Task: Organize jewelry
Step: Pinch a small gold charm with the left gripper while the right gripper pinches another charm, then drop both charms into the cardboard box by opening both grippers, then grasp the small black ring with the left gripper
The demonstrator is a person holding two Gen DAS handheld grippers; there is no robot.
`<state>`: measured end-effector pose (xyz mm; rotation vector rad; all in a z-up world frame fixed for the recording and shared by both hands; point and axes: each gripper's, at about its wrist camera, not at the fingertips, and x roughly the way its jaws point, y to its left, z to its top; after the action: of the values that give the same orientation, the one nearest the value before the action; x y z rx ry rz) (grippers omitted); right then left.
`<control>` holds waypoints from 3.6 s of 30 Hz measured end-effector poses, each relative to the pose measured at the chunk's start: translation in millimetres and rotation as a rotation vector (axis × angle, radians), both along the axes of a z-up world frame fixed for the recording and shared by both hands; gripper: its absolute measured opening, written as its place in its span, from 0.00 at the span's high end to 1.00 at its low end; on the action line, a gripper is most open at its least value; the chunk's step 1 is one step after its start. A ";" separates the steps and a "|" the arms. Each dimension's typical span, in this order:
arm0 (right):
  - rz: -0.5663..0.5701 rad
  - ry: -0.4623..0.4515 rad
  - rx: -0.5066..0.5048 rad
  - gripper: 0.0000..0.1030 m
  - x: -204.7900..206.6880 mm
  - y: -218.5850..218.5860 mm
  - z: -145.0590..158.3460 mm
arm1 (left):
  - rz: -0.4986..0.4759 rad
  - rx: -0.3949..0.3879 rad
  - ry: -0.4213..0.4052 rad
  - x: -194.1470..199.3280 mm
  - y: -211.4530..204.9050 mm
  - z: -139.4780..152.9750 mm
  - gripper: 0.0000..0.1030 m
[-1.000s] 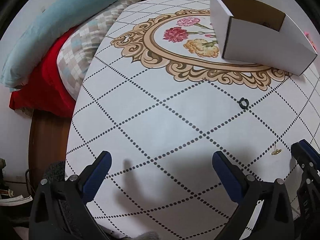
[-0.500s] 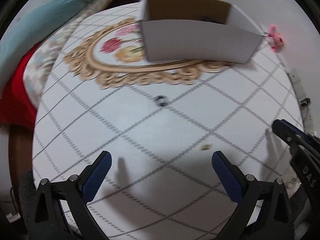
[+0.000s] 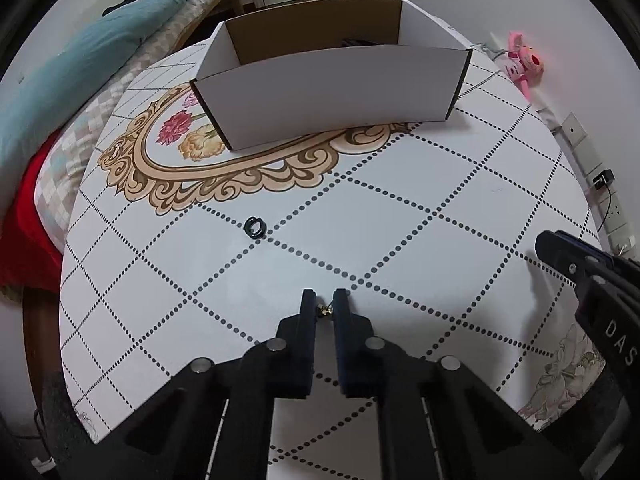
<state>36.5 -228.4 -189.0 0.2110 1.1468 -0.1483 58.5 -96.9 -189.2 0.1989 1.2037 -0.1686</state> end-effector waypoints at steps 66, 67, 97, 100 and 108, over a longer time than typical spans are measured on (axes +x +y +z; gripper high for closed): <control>0.108 -0.025 -0.170 0.01 180.3 14.1 95.1 | 0.174 -0.066 -0.165 156.5 77.2 123.9 0.00; 0.106 -0.038 -0.170 0.01 176.6 15.1 101.3 | 0.174 -0.074 -0.174 153.1 78.8 128.9 0.00; 0.065 0.105 -0.025 0.30 62.8 21.1 6.8 | 0.149 -0.016 0.042 51.0 62.9 1.7 0.19; 0.085 0.141 -0.008 0.35 62.6 23.6 -6.9 | 0.137 -0.015 0.050 53.9 55.5 -4.6 0.29; 0.091 0.166 -0.007 0.35 63.0 25.8 -22.0 | 0.122 -0.066 0.052 56.9 47.9 -3.2 0.81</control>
<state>99.5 -202.6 -210.9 0.1414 1.3188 -0.0904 115.4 -49.0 -192.4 0.0637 1.2559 -0.1072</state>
